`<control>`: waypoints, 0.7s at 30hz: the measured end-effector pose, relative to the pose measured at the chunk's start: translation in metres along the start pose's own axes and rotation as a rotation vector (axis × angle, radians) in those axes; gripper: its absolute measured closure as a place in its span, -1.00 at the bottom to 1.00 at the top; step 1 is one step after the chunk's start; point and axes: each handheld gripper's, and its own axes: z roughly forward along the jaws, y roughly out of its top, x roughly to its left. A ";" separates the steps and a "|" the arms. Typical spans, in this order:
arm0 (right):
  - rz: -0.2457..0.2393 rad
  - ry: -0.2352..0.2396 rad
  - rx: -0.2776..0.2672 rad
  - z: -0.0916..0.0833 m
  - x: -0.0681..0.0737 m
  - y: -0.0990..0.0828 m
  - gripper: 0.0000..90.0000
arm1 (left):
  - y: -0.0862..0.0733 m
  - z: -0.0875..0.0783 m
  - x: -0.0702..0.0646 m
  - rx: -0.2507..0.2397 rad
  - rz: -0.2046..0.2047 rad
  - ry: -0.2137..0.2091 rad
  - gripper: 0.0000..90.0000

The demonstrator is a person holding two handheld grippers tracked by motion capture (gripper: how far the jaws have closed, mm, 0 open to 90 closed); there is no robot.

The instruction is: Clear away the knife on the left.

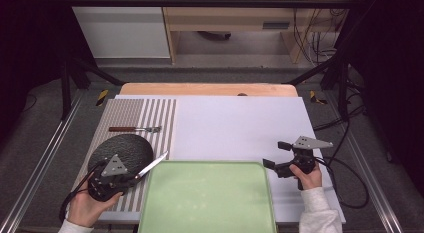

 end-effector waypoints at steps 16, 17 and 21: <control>0.001 0.000 -0.001 -0.001 0.000 0.000 -0.98 | 0.023 0.012 -0.030 -0.012 -0.022 0.002 0.71; 0.001 0.000 -0.001 -0.001 0.000 0.000 -0.98 | 0.023 0.013 -0.032 -0.013 -0.019 0.000 0.71; 0.001 -0.001 0.000 -0.001 0.000 0.000 -0.98 | 0.023 0.016 -0.041 -0.007 -0.024 0.006 0.71</control>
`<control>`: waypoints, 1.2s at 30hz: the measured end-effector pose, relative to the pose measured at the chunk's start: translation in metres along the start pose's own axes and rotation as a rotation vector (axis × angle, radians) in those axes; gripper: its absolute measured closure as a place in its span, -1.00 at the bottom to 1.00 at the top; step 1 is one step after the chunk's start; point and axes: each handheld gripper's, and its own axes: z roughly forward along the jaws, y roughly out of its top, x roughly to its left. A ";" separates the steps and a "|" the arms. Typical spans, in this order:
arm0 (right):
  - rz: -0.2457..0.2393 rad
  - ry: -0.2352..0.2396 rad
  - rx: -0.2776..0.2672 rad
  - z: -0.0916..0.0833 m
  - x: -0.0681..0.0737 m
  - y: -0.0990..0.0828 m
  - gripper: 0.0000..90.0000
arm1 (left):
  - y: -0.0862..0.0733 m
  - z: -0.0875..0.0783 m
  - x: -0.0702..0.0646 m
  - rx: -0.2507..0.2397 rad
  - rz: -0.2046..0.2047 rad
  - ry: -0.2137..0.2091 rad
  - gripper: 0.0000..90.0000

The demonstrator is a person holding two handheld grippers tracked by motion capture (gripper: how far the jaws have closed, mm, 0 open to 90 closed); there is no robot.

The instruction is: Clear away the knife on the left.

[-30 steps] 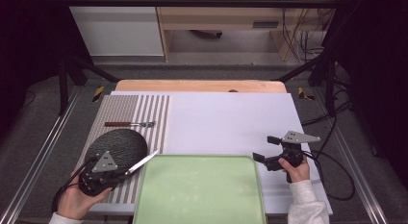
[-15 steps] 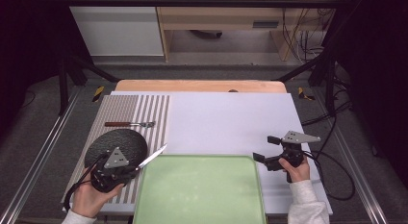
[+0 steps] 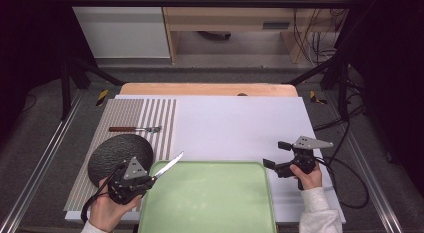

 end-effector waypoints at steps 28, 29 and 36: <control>-0.002 -0.002 -0.003 -0.001 0.000 0.000 -0.98 | -0.014 0.019 -0.048 0.066 -0.051 -0.072 0.71; -0.002 -0.002 -0.003 -0.001 0.000 0.000 -0.98 | -0.015 0.020 -0.049 0.070 -0.049 -0.073 0.71; -0.003 -0.002 -0.003 -0.001 0.000 0.000 -0.98 | -0.019 0.028 -0.054 0.106 -0.037 -0.084 0.71</control>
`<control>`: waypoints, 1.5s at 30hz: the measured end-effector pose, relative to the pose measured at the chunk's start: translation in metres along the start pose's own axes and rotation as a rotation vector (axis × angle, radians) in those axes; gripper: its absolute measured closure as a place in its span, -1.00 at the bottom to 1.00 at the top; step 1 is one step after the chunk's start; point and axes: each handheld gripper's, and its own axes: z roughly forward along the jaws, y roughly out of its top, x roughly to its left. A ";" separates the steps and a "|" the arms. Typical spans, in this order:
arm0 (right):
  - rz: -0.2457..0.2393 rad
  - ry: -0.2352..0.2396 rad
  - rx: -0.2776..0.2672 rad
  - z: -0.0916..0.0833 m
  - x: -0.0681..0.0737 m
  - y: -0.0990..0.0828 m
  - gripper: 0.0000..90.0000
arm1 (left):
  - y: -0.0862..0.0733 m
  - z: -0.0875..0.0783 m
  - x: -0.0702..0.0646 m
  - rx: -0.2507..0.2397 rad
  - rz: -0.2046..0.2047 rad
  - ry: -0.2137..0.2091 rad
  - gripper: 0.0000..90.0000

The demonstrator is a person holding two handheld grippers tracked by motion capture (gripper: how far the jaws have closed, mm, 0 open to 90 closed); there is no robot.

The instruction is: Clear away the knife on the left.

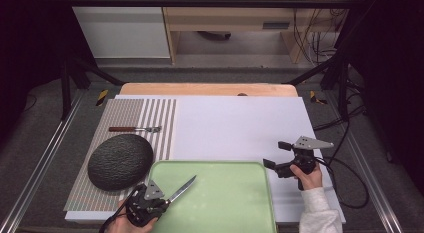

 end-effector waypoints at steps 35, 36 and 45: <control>-0.001 0.000 0.003 0.001 0.000 0.000 -0.98 | 0.002 0.008 -0.005 -0.082 0.114 -0.032 0.99; -0.002 -0.001 0.003 0.001 0.000 0.000 -0.98 | 0.003 0.009 -0.005 -0.079 0.121 -0.033 1.00; -0.002 -0.001 0.005 0.001 0.000 0.000 -0.98 | 0.003 0.018 -0.006 -0.062 0.168 -0.039 1.00</control>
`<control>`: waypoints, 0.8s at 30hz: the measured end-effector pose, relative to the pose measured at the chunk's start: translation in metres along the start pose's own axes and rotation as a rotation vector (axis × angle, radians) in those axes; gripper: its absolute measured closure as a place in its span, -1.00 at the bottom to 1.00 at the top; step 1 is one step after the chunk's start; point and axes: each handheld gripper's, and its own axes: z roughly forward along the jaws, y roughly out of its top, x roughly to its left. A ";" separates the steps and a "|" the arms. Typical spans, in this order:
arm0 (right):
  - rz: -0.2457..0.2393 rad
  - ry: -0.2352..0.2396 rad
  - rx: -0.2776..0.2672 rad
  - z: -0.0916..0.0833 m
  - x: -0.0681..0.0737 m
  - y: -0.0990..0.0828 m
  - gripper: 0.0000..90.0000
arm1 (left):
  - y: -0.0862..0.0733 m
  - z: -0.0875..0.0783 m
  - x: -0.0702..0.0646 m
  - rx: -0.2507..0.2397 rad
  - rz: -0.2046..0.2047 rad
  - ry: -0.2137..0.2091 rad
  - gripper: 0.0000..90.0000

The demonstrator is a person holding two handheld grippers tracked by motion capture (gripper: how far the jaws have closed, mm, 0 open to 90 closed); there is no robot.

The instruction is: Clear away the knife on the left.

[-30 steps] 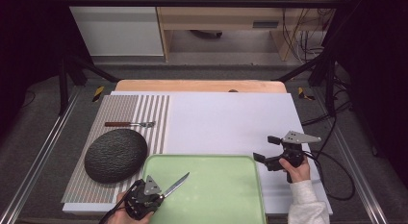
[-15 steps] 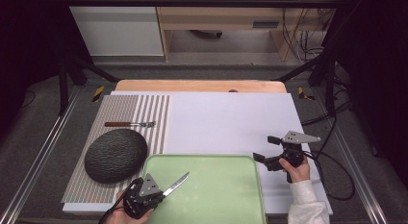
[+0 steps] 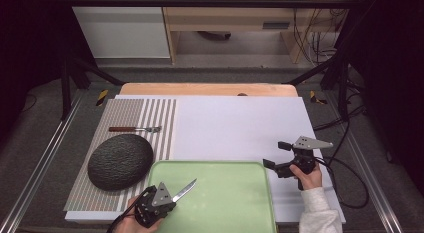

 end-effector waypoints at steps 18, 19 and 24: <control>-0.001 -0.001 0.002 0.000 0.000 0.000 -0.98 | -0.005 -0.003 0.008 0.010 -0.034 0.042 1.00; 0.000 -0.001 0.002 0.000 0.000 0.000 -0.98 | -0.005 -0.003 0.008 0.012 -0.036 0.045 1.00; 0.000 -0.002 0.000 0.000 0.000 0.000 -0.98 | -0.007 -0.005 0.011 0.012 -0.051 0.058 1.00</control>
